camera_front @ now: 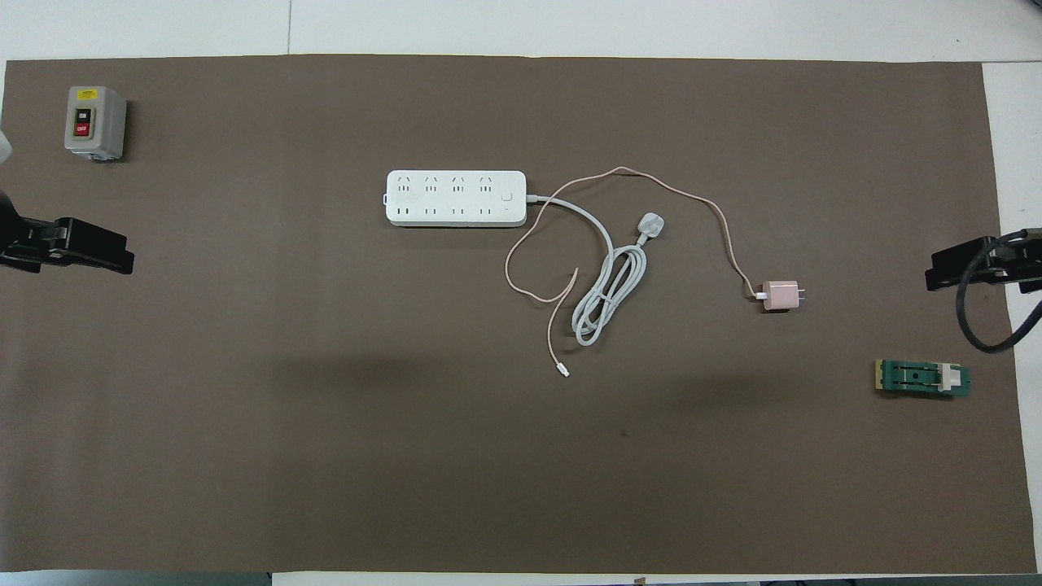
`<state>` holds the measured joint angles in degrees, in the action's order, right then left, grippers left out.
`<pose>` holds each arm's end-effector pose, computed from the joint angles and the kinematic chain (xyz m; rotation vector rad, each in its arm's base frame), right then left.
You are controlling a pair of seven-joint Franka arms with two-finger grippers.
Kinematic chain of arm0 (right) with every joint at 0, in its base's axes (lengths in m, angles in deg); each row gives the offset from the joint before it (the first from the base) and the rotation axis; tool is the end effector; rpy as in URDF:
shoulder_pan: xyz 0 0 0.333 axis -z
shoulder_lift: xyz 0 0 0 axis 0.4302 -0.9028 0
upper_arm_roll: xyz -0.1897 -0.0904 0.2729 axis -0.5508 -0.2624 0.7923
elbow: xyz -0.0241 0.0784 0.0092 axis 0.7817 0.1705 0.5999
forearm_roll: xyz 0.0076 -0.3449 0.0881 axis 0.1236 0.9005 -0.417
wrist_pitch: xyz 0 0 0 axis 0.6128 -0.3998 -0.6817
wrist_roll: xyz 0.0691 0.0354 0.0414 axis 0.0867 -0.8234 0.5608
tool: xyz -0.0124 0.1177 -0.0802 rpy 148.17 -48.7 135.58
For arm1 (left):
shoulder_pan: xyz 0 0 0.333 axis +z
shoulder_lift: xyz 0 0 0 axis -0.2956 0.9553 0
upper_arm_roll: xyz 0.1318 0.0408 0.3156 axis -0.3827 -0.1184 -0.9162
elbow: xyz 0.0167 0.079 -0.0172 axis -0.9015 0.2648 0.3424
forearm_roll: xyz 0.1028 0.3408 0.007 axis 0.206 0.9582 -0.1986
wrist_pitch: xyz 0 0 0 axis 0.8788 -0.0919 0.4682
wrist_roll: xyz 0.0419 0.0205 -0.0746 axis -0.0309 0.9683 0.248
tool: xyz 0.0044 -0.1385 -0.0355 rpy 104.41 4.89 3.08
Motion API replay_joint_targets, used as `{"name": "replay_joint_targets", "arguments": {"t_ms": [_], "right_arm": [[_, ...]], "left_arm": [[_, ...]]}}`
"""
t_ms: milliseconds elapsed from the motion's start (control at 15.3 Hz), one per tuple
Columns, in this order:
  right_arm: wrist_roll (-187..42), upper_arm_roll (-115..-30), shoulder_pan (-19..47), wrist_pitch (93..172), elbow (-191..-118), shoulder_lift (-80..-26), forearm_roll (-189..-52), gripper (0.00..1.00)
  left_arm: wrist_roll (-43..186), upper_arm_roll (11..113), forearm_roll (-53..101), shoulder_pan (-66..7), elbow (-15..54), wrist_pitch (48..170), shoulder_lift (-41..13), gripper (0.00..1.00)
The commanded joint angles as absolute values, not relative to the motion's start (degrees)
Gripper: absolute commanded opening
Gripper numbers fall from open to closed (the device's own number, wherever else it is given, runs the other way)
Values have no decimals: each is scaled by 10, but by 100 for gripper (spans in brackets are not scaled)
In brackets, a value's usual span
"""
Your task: Plug charger into power strip
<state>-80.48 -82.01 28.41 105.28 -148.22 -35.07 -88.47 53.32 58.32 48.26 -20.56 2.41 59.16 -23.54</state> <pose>0.4919 -0.0509 0.5820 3.1160 -0.1517 -0.1406 0.5103 -0.0284 0.6003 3.1238 -0.1557 -0.0942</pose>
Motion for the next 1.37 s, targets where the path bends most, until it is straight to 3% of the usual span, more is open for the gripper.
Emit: {"name": "replay_joint_targets", "arguments": {"t_ms": [0, 523, 1307], "right_arm": [[-898, -816, 294, 1070, -1506, -335, -883, 100], [-1297, -814, 286, 1102, -1522, -329, -885, 100], [-1582, -808, 283, 1079, -1532, -321, -890, 100]], "left_arm": [[538, 584, 492, -204, 32, 586, -248, 100], [538, 584, 492, -205, 32, 586, -248, 100], [538, 584, 492, -205, 32, 586, -248, 100]]}}
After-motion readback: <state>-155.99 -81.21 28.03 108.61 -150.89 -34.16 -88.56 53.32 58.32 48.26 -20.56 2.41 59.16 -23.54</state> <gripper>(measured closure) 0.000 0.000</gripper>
